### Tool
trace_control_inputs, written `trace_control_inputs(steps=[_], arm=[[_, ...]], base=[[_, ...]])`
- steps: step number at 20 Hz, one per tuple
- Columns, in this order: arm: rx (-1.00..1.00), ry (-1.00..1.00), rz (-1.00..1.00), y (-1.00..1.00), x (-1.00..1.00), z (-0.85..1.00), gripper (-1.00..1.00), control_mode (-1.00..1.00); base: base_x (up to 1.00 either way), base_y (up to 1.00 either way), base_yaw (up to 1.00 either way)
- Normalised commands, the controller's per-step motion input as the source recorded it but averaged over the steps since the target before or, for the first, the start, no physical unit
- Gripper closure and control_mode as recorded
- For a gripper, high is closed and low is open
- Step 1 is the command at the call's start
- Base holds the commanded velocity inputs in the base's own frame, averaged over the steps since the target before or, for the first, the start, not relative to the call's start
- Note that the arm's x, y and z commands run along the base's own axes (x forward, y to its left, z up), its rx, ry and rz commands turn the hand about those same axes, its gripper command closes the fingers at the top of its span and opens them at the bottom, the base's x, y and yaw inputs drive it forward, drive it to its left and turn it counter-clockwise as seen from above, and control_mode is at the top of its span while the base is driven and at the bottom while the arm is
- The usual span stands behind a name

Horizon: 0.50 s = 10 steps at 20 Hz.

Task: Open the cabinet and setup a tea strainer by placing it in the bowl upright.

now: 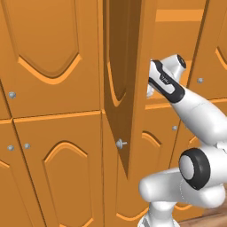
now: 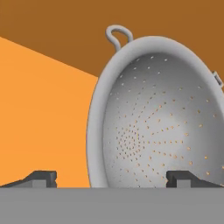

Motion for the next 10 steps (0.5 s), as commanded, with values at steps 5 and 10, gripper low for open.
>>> trace_control_inputs(steps=[5, 10], arm=[[0.00, 0.01, 0.00, 0.09, 0.32, 0.00, -1.00, -1.00], [0.00, 0.00, 0.00, 0.13, 0.14, 0.00, -1.00, -1.00]], base=[[0.00, 0.00, 0.00], [0.00, 0.00, 0.00]])
